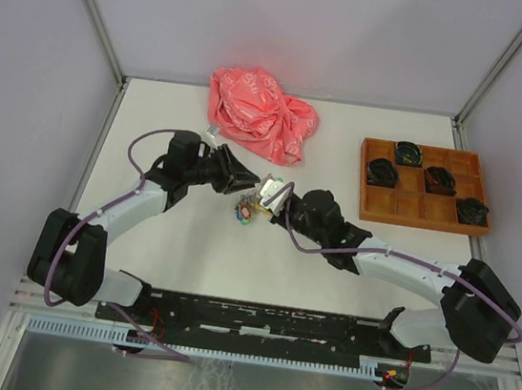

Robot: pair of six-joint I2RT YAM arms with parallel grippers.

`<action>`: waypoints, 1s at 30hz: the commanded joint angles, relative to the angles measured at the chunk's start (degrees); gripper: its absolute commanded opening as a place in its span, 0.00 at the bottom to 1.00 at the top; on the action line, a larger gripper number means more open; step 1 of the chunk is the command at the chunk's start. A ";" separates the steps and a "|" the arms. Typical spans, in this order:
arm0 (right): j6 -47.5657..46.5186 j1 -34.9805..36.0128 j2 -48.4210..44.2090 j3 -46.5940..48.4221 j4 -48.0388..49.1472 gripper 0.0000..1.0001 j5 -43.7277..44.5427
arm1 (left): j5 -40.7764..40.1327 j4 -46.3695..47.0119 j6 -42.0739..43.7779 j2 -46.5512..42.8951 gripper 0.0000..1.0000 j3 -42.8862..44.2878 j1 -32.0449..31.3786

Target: Put the keys on the keyring

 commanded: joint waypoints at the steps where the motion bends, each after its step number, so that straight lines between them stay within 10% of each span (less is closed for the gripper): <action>1: -0.60 1.08 0.09 -1.31 4.57 0.01 0.57 | 3.53 5.62 -3.61 -0.96 0.37 -0.65 -0.26; 30: 3.17 1.12 -1.31 -3.75 8.05 0.01 1.54 | 1.35 -5.18 12.85 0.45 0.46 1.07 0.48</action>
